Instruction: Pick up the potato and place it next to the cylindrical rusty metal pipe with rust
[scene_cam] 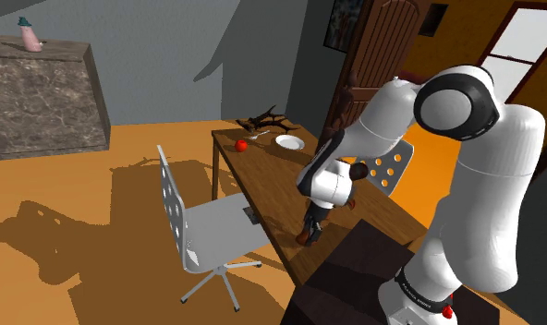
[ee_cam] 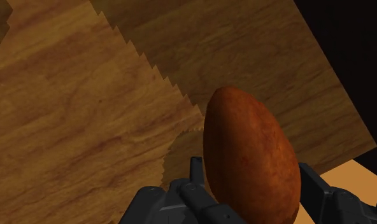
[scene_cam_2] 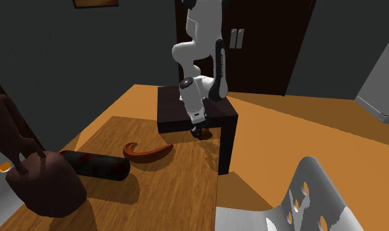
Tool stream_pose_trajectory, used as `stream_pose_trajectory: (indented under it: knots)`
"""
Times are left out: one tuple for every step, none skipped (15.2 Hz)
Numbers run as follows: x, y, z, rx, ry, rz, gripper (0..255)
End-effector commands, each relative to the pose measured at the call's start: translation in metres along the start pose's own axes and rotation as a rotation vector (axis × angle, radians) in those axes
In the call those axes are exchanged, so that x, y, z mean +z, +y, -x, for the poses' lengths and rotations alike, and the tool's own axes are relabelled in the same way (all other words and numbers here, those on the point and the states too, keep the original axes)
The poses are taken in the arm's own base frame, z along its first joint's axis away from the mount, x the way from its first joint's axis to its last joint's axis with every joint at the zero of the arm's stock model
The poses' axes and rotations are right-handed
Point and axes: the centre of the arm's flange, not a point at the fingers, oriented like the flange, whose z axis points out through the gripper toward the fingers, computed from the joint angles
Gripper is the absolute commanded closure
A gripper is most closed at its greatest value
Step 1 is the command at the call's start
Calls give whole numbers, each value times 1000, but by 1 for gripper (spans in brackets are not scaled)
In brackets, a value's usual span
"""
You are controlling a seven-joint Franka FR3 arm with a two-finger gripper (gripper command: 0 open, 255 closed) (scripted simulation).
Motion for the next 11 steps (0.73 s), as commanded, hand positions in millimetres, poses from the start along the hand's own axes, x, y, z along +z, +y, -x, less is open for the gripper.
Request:
stream_pose_trajectory:
  knots:
    - [-11, -2, -2, 0, -1, 0, 255]
    - [-17, -4, -3, 0, -1, 0, 255]
    - [-22, -5, -4, 0, -1, 0, 255]
    - [-27, -6, -5, 0, -1, 0, 255]
    - [-32, -7, -5, 0, -1, 0, 255]
    - [-37, -9, -6, 0, -1, 0, 255]
    - [-42, -10, -7, 0, -1, 0, 255]
    - [-47, -11, -8, 0, -1, 0, 255]
    - [-52, -12, -9, 0, -1, 0, 255]
    - [-57, -14, -9, 0, -1, 0, 255]
    - [-62, -15, -10, 0, -1, 0, 255]
